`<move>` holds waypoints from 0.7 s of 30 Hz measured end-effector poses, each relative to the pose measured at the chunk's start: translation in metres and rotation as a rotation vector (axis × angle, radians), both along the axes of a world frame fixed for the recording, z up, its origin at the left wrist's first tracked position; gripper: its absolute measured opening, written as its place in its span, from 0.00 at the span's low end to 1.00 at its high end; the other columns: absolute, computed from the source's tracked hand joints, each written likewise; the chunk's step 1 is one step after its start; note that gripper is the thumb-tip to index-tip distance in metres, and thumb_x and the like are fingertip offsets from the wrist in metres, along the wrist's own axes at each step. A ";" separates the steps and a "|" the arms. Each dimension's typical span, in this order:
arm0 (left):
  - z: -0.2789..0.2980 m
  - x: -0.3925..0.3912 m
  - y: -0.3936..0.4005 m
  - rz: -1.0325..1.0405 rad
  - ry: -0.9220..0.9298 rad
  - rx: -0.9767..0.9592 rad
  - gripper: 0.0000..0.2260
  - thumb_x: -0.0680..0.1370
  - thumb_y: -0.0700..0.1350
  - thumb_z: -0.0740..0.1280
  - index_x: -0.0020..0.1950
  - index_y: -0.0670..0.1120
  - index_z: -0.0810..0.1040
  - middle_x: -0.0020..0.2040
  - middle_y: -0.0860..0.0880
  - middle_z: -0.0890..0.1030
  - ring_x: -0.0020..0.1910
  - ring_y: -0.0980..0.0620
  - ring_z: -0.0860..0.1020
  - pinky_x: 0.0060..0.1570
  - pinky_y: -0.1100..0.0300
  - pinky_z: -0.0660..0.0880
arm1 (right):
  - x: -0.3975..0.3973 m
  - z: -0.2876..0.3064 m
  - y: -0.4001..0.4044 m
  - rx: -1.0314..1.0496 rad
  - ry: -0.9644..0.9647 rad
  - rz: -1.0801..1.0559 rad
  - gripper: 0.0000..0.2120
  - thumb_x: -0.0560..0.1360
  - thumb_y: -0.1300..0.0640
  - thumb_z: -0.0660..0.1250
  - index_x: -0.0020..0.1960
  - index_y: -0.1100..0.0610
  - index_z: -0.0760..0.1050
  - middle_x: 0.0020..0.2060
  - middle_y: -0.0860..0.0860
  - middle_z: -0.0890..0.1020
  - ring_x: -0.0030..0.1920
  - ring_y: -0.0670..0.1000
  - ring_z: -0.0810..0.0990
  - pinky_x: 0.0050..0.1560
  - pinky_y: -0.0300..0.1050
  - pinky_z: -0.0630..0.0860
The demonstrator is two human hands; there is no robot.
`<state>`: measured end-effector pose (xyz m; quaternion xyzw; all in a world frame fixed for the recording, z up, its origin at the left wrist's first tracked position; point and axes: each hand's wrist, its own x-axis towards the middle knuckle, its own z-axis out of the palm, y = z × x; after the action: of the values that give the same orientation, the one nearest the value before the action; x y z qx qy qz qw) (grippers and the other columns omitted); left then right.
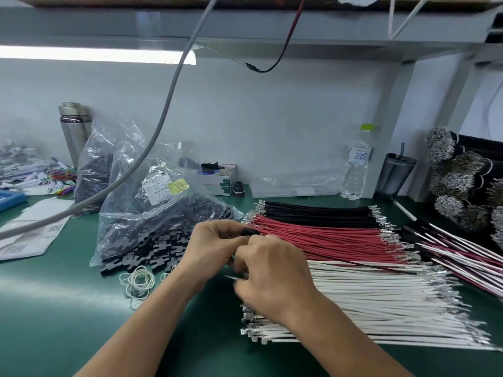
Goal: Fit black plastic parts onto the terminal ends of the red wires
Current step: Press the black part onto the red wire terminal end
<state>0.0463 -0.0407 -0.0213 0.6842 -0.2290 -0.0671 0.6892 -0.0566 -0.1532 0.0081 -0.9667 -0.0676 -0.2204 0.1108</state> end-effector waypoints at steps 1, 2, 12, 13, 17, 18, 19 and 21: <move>0.000 0.000 0.000 -0.001 -0.004 0.007 0.07 0.73 0.38 0.77 0.44 0.49 0.89 0.40 0.42 0.87 0.32 0.53 0.81 0.28 0.62 0.76 | 0.000 -0.001 -0.001 -0.014 0.017 0.012 0.06 0.72 0.52 0.69 0.47 0.48 0.83 0.46 0.45 0.80 0.51 0.51 0.76 0.47 0.46 0.71; 0.000 0.000 0.000 -0.006 -0.007 0.014 0.07 0.73 0.37 0.77 0.44 0.50 0.89 0.40 0.42 0.87 0.32 0.54 0.81 0.28 0.63 0.76 | 0.000 -0.002 -0.001 -0.019 0.030 0.023 0.07 0.74 0.52 0.67 0.48 0.48 0.84 0.47 0.45 0.80 0.51 0.51 0.76 0.49 0.47 0.73; 0.004 0.001 0.006 -0.065 0.131 -0.081 0.13 0.65 0.45 0.81 0.46 0.43 0.88 0.44 0.37 0.87 0.37 0.47 0.86 0.35 0.60 0.81 | -0.002 0.052 -0.063 0.271 -0.154 0.017 0.02 0.79 0.50 0.68 0.47 0.45 0.76 0.42 0.40 0.79 0.44 0.40 0.78 0.46 0.46 0.76; 0.005 0.000 0.006 -0.084 0.147 -0.103 0.15 0.63 0.46 0.82 0.47 0.42 0.88 0.44 0.36 0.87 0.37 0.46 0.86 0.36 0.59 0.82 | -0.003 0.052 -0.068 0.226 -0.165 0.004 0.02 0.79 0.50 0.68 0.47 0.45 0.77 0.42 0.40 0.78 0.44 0.41 0.77 0.47 0.47 0.77; 0.010 -0.004 0.005 -0.162 0.192 -0.183 0.16 0.63 0.45 0.81 0.48 0.40 0.88 0.45 0.34 0.86 0.40 0.44 0.87 0.39 0.58 0.83 | -0.009 0.024 -0.072 0.200 -0.226 0.040 0.01 0.78 0.52 0.70 0.47 0.48 0.79 0.42 0.40 0.77 0.44 0.42 0.77 0.45 0.45 0.76; 0.011 -0.004 0.005 -0.171 0.200 -0.196 0.16 0.63 0.44 0.81 0.48 0.40 0.88 0.45 0.34 0.86 0.40 0.44 0.87 0.38 0.58 0.83 | -0.010 0.016 -0.073 0.233 -0.250 0.056 0.01 0.78 0.53 0.71 0.47 0.48 0.80 0.41 0.40 0.77 0.44 0.42 0.77 0.44 0.45 0.76; 0.012 -0.004 0.005 -0.176 0.207 -0.202 0.16 0.63 0.44 0.81 0.47 0.40 0.88 0.45 0.34 0.86 0.40 0.44 0.87 0.38 0.58 0.83 | -0.010 0.009 -0.073 0.271 -0.275 0.065 0.01 0.77 0.54 0.71 0.46 0.49 0.80 0.41 0.40 0.77 0.44 0.43 0.78 0.43 0.46 0.77; 0.013 -0.005 0.005 -0.193 0.209 -0.199 0.15 0.63 0.44 0.81 0.47 0.40 0.88 0.44 0.34 0.86 0.40 0.44 0.87 0.39 0.58 0.83 | -0.009 -0.001 -0.072 0.331 -0.318 0.065 0.01 0.77 0.54 0.72 0.47 0.49 0.81 0.42 0.40 0.76 0.44 0.44 0.78 0.41 0.45 0.76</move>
<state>0.0409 -0.0353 -0.0083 0.5765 -0.2260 -0.1808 0.7641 -0.0653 -0.2257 0.0074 -0.8857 -0.0784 -0.3744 0.2630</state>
